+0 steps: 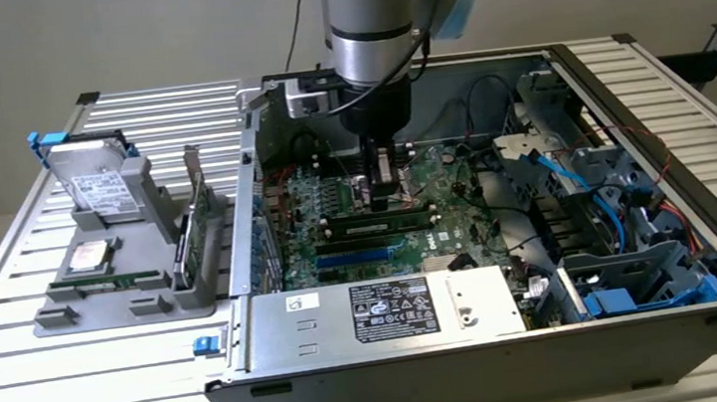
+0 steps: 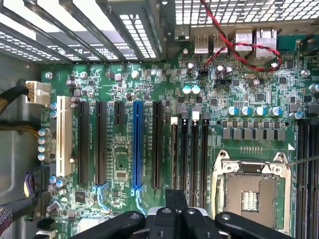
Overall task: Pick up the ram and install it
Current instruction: 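Press down the ram until it locks into place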
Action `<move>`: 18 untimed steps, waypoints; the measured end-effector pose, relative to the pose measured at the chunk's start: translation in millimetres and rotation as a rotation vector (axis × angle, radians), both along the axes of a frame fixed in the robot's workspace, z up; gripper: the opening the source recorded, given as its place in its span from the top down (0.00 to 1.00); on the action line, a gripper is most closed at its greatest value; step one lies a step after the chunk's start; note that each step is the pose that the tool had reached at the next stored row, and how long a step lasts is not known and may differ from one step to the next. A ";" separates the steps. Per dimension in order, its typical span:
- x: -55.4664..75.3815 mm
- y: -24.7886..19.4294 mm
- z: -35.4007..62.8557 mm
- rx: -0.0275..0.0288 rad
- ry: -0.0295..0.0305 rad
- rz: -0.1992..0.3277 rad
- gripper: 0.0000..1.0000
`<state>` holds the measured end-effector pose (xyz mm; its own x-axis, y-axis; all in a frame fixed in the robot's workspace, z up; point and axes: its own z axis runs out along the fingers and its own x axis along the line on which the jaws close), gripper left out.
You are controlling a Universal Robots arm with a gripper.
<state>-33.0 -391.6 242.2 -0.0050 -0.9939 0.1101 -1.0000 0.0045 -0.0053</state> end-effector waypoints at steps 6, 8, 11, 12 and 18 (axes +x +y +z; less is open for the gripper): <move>8.2 -0.3 0.0 0.0000 0.0001 0.000 0.89; 8.2 -0.3 0.0 0.0001 0.0003 0.000 0.89; 8.3 -0.3 0.0 0.0003 0.0002 0.000 0.89; 8.3 -0.3 0.0 0.0002 0.0002 0.000 0.89; 8.3 -0.4 0.0 -0.0003 0.0006 -0.051 0.89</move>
